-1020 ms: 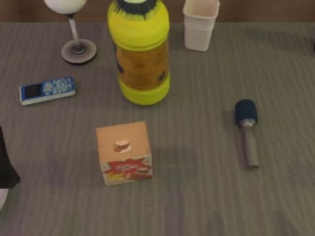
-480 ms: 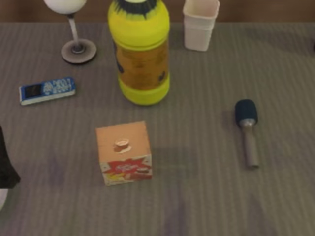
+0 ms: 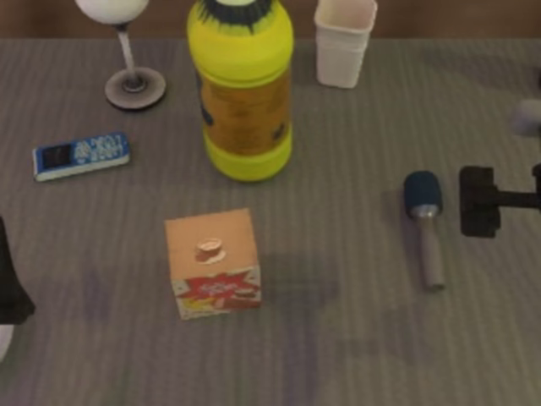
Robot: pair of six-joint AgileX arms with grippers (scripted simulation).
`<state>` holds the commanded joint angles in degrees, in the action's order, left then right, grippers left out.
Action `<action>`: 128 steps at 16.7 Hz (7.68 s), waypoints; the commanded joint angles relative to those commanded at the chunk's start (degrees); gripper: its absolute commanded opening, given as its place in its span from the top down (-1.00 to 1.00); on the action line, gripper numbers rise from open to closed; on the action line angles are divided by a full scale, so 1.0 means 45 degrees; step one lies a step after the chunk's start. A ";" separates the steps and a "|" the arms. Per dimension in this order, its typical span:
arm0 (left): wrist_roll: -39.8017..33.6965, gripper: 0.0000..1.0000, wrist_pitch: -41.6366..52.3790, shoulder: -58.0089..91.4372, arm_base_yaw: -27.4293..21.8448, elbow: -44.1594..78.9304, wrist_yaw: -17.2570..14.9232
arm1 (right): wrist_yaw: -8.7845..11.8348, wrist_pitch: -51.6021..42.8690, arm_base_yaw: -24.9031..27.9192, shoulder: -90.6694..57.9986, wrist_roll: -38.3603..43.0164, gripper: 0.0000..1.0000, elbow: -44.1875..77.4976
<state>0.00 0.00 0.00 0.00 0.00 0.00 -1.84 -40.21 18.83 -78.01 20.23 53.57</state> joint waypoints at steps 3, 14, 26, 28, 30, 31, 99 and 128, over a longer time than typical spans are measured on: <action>0.0000 -1.00 0.0000 0.0000 0.0000 0.0000 0.0000 | -0.0035 -0.1445 0.0702 -0.2758 0.0763 -1.00 0.1996; 0.0000 -1.00 0.0000 0.0000 0.0000 0.0000 0.0000 | -0.0069 -0.2936 0.1436 -0.5836 0.1606 -1.00 0.4348; 0.0000 -1.00 0.0000 0.0000 0.0000 0.0000 0.0000 | -0.0083 0.1612 0.1384 -0.8521 0.1542 -1.00 0.2461; 0.0000 -1.00 0.0000 0.0000 0.0000 0.0000 0.0000 | -0.0083 0.1627 0.1383 -0.8532 0.1542 -1.00 0.2453; 0.0000 -1.00 0.0000 0.0000 0.0000 0.0000 0.0000 | -0.0083 0.1627 0.1383 -0.8532 0.1542 -1.00 0.2453; 0.0000 -1.00 0.0000 0.0000 0.0000 0.0000 0.0000 | -0.0083 0.1627 0.1383 -0.8532 0.1542 -0.85 0.2453; 0.0000 -1.00 0.0000 0.0000 0.0000 0.0000 0.0000 | 0.2318 2.0645 0.3819 -0.3242 -0.4035 1.00 -0.2236; 0.0061 -1.00 -0.5579 1.4002 -0.7526 0.8083 -0.2173 | 0.2318 2.0645 0.3819 -0.3242 -0.4035 1.00 -0.2236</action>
<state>0.27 -25.10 63.01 -33.87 36.37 -9.78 8.59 52.70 36.02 -92.60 2.07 43.51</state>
